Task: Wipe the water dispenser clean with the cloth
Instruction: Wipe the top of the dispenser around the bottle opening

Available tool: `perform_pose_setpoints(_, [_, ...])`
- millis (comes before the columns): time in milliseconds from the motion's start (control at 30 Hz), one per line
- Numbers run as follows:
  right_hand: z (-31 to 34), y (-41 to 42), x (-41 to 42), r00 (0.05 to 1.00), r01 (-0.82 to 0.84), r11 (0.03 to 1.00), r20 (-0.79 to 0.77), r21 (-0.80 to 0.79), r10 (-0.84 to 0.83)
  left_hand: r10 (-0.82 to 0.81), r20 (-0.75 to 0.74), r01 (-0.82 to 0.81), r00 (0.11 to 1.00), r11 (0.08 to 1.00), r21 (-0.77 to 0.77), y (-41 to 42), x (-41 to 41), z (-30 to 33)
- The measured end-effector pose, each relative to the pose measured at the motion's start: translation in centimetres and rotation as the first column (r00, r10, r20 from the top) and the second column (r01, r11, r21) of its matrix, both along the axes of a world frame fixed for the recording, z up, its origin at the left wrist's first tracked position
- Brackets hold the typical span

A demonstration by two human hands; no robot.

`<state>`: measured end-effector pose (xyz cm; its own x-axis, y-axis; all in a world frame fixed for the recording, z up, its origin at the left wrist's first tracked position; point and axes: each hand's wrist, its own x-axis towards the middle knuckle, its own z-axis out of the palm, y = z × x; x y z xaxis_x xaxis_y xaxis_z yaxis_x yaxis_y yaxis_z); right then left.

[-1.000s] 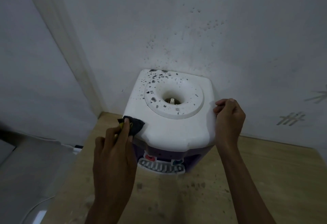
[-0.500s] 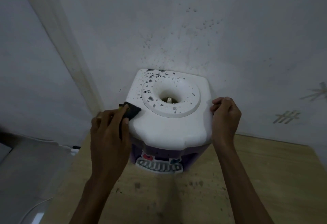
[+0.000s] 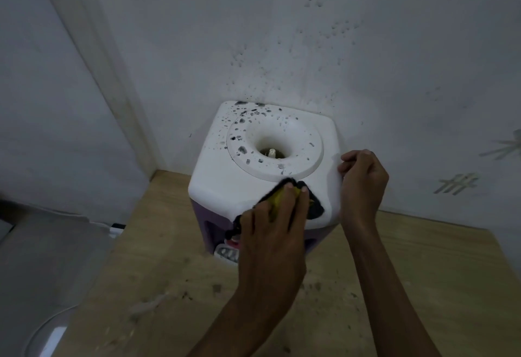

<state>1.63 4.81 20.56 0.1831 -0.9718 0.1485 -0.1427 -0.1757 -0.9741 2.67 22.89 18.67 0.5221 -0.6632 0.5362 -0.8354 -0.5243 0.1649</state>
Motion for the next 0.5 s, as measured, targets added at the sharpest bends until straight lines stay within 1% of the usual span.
perform_pose_setpoints(167, [0.0, -0.1, 0.0, 1.0, 0.017, 1.0, 0.02, 0.022, -0.017, -0.068, 0.045, 0.074, 0.997, 0.989, -0.127, 1.3, 0.8, -2.5])
perform_pose_setpoints(233, [0.0, -0.1, 0.0, 0.999, 0.017, 1.0, 0.028, 0.022, -0.017, -0.055, 0.061, 0.065, 0.997, 0.984, -0.166, 2.7, 1.4, -4.1])
perform_pose_setpoints(300, [-0.1, -0.2, 0.1, 0.999, 0.018, 1.0, 0.028, 0.022, -0.018, 0.0, 0.047, 0.01, 0.999, 0.977, -0.211, 3.7, 2.3, -5.0])
perform_pose_setpoints(367, [-0.1, -0.1, 0.0, 1.0, 0.015, 1.0, 0.027, 0.02, -0.016, 0.072, 0.004, -0.069, 0.997, 0.965, -0.253, 4.3, 3.3, -5.1])
perform_pose_setpoints(500, [0.0, -0.1, 0.0, 1.0, 0.014, 1.0, 0.022, 0.011, -0.014, 0.17, -0.219, -0.23, 0.961, 0.929, -0.291, 5.1, 5.8, -3.1])
